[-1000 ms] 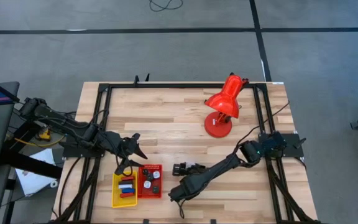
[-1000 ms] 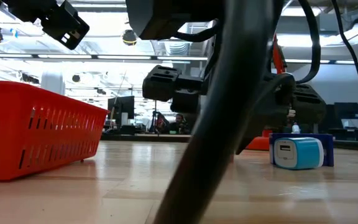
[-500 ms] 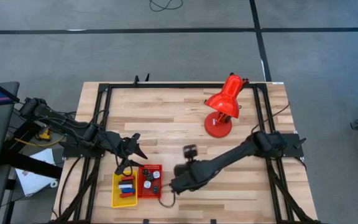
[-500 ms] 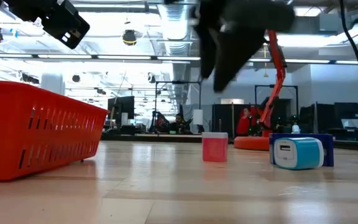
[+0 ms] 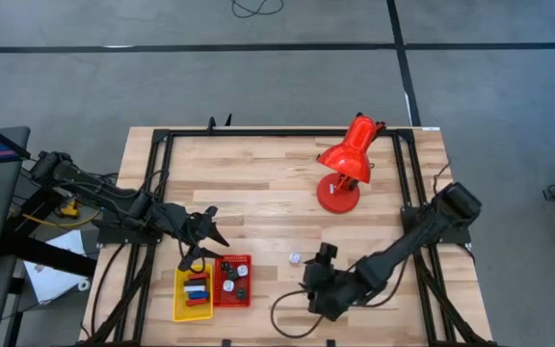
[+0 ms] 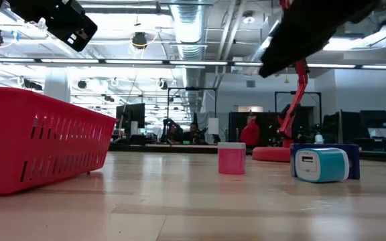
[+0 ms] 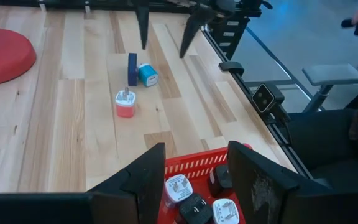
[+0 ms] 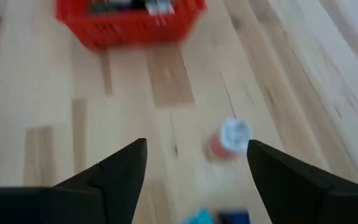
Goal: Pick & Place Office items
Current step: Put the pink charger adapter into the red bin
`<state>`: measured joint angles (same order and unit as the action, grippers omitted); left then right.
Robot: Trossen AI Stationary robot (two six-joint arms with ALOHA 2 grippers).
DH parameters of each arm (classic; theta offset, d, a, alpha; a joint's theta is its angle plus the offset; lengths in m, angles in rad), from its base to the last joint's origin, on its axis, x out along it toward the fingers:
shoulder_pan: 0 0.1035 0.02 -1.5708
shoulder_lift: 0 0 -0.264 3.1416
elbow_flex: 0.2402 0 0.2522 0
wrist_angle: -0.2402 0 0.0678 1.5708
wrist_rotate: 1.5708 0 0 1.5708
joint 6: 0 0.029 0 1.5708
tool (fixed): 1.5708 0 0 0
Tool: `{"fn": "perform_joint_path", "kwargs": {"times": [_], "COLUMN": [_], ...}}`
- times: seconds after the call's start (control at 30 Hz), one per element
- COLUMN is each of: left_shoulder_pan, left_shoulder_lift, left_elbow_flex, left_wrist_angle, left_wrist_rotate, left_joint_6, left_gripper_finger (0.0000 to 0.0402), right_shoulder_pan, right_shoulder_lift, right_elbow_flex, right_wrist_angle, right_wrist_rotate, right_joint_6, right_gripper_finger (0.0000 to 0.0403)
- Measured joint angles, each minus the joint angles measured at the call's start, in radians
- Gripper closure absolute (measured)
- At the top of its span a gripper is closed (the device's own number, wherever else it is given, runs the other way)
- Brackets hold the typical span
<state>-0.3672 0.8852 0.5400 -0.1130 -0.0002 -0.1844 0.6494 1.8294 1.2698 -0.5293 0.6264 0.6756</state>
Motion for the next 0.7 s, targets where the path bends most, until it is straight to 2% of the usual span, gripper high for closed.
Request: {"fn": "perform_joint_path", "kwargs": {"times": [0.13,0.23,0.5,0.7], "left_shoulder_pan": [0.000,0.000,0.000,0.000], "left_shoulder_lift": [0.000,0.000,0.000,0.000], "left_elbow_flex": [0.000,0.000,0.000,0.000], "left_wrist_angle": [0.002,0.007,0.023,0.036], "left_wrist_rotate": [0.000,0.000,0.000,0.000], "left_joint_6": [0.000,-0.004,-0.014,-0.015], "left_gripper_finger": [0.0233,0.0233,0.0233,0.0233], "right_shoulder_pan": [-0.001,-0.006,-0.039,-0.076], "right_shoulder_lift": [-0.039,-0.027,-0.002,0.032], "right_elbow_flex": [-0.175,-0.259,-0.368,-0.379], "right_wrist_angle": [0.319,0.459,0.490,0.599], "right_wrist_rotate": [0.037,0.056,0.121,0.082], "right_joint_6": [-0.078,-0.102,0.029,-0.037], "right_gripper_finger": [0.0132,0.0132,0.0132,0.0132]}}
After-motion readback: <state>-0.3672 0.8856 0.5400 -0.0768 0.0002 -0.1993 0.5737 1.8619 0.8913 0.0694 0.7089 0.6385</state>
